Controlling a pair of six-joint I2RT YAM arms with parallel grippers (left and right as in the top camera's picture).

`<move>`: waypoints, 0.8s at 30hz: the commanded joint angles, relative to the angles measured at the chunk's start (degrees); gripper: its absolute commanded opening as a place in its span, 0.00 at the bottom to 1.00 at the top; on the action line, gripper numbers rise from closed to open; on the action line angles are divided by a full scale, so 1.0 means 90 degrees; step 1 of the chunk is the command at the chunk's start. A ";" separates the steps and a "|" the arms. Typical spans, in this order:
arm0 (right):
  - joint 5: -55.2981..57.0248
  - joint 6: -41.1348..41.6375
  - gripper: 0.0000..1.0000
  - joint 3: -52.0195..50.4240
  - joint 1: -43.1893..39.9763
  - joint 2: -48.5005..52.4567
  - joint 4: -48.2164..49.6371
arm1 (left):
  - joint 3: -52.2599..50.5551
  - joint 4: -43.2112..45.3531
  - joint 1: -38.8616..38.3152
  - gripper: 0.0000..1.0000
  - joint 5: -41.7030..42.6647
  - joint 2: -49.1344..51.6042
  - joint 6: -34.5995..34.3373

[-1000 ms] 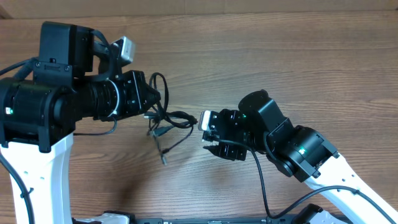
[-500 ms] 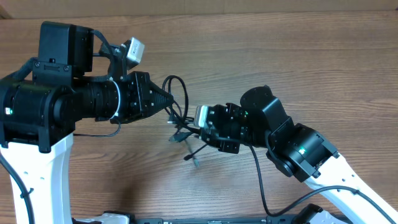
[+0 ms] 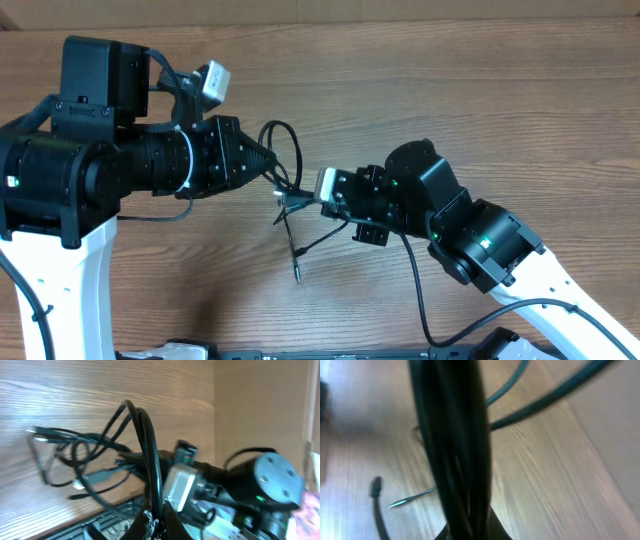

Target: Untangle cables

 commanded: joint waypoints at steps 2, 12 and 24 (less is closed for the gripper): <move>0.1938 0.0974 0.04 0.0073 -0.0029 -0.0024 0.0175 | 0.0114 0.0015 0.0041 0.04 -0.0651 -0.0185 -0.0017; 0.4255 0.3011 0.04 0.0073 -0.0029 -0.0568 0.1620 | 0.0112 0.0015 0.0066 0.04 -0.1168 -0.0185 -0.0015; 0.1855 0.3767 0.12 0.0073 -0.0027 -0.1294 0.1863 | -0.0029 0.0017 0.0063 0.07 -0.2280 0.0277 -0.0019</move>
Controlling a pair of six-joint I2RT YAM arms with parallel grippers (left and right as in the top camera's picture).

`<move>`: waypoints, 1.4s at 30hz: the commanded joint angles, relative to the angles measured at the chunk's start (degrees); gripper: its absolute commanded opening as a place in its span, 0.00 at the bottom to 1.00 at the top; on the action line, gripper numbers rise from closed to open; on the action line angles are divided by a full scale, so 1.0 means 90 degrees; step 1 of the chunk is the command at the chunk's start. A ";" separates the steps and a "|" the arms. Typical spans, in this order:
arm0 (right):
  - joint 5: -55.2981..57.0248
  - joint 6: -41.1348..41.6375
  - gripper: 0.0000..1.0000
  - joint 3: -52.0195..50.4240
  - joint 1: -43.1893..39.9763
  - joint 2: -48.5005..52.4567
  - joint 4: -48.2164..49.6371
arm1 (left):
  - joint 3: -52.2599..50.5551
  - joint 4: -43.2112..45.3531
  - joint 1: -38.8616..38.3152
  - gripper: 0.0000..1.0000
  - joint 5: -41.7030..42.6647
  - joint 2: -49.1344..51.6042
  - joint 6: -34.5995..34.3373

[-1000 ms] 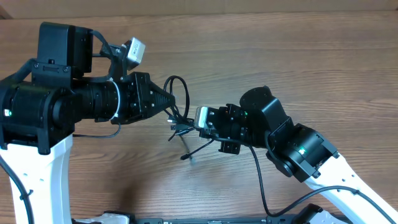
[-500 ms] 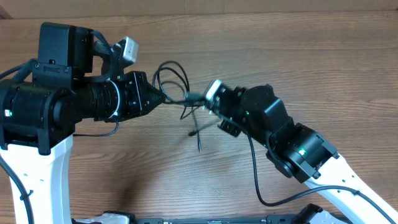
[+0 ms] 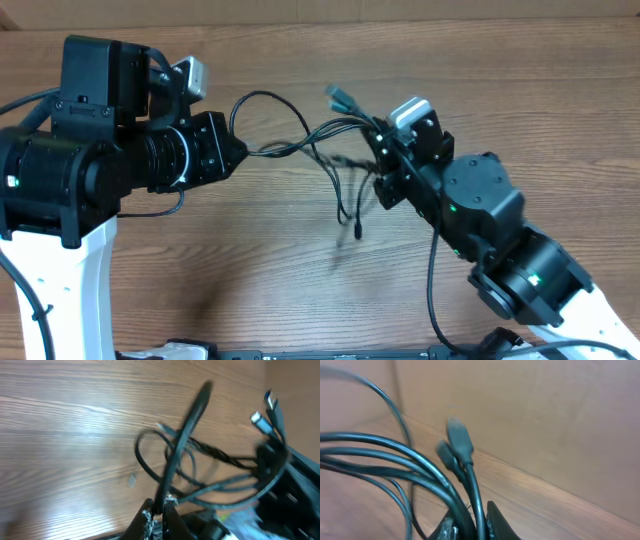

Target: Untangle cables

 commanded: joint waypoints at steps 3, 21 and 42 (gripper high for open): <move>-0.1525 0.0318 0.12 0.0073 -0.0063 -0.0357 0.0102 | -0.0134 -0.0036 0.0044 0.06 -0.0542 0.0597 -0.0015; -0.1003 0.0301 0.54 0.0073 -0.0066 -0.0527 -0.0680 | -0.0855 -0.0036 -0.0551 0.04 0.0112 0.1277 0.0542; 0.1243 0.1015 0.77 0.0073 -0.0066 -0.1365 -0.0964 | -0.3684 0.0143 -0.0843 0.05 -0.0901 0.1158 0.0508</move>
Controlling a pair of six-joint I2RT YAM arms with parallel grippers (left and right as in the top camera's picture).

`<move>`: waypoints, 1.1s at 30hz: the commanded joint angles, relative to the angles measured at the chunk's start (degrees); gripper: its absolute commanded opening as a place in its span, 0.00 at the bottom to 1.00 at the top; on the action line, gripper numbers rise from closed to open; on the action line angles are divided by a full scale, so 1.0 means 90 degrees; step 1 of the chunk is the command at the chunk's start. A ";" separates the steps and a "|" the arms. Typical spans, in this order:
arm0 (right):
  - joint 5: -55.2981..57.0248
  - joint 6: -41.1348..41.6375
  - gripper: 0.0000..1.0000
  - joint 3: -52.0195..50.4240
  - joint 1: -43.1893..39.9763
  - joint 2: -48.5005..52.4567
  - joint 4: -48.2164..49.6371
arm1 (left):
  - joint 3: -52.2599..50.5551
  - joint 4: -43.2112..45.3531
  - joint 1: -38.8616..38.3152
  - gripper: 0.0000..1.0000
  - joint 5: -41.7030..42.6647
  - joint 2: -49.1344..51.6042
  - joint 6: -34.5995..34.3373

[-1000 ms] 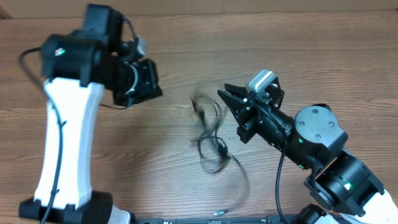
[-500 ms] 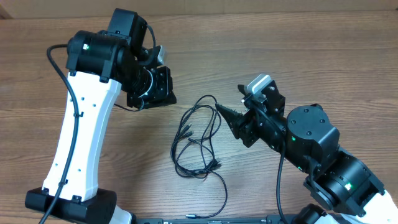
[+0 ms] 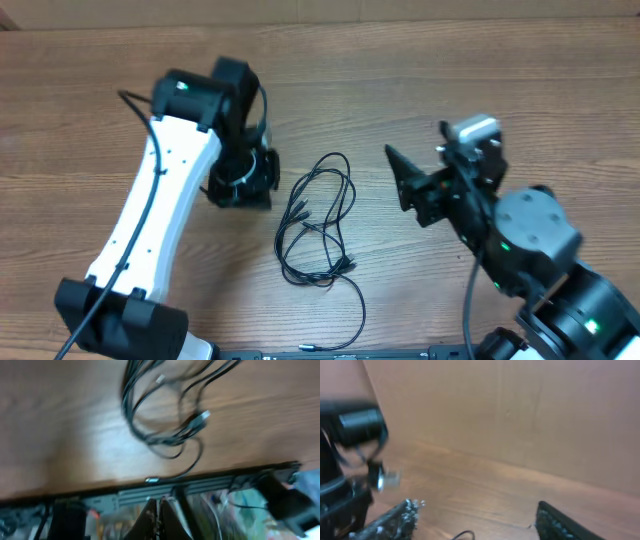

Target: Untangle cables

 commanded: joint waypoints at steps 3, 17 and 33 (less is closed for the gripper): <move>0.0335 0.0121 0.80 0.0073 -0.0024 -0.0376 0.0034 | -0.1372 0.0607 -0.0090 0.05 -0.0129 -0.0466 -0.0318; -0.0493 0.0124 0.82 0.0073 -0.0022 -0.0401 0.0032 | -0.5090 0.4017 -0.1299 0.18 0.0095 -0.1904 -0.2812; -0.0869 0.0121 0.82 0.0080 -0.0022 -0.0401 -0.0206 | -0.6030 0.4940 -0.1375 0.39 0.0017 -0.1902 -0.4855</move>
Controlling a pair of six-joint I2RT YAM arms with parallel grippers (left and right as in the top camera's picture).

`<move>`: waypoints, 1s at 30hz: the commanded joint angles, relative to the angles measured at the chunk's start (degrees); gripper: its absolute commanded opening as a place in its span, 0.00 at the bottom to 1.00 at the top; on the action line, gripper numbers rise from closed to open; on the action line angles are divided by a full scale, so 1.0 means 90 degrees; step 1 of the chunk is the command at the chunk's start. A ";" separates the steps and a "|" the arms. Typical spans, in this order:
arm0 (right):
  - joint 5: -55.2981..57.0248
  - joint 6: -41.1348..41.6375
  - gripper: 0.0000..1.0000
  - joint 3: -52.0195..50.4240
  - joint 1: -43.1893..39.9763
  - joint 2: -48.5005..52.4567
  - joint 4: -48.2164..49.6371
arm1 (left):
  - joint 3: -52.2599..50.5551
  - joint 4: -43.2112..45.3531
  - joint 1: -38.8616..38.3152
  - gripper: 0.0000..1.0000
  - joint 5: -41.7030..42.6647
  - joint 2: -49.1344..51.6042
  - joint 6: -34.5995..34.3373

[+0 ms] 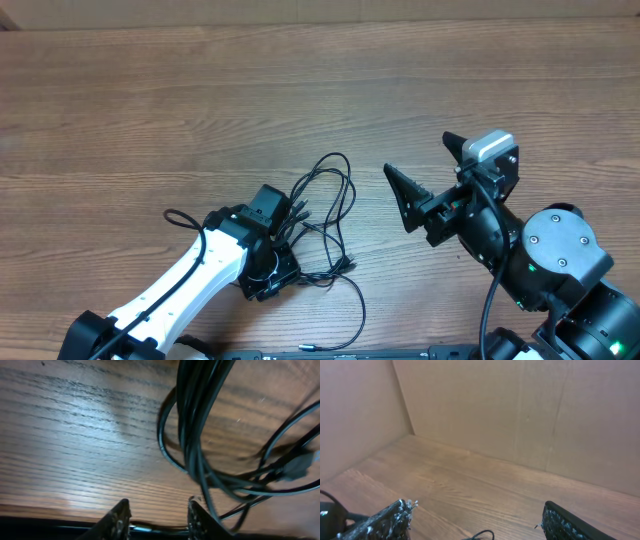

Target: Untangle cables

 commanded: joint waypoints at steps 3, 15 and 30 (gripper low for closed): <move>-0.0107 0.0022 0.82 0.0080 -0.0022 -0.0032 -0.0073 | -0.0027 0.0379 -0.0041 0.38 -0.0024 -0.0012 -0.1086; -0.0104 -0.0005 0.82 0.0080 -0.0022 -0.0032 -0.0109 | -0.0027 0.1256 -0.0039 0.37 0.0197 -0.0012 -0.1756; 0.0022 -0.0175 0.83 0.0078 -0.0022 -0.0029 -0.0143 | 0.0155 0.1763 -0.0041 0.27 0.2186 -0.0066 -0.0899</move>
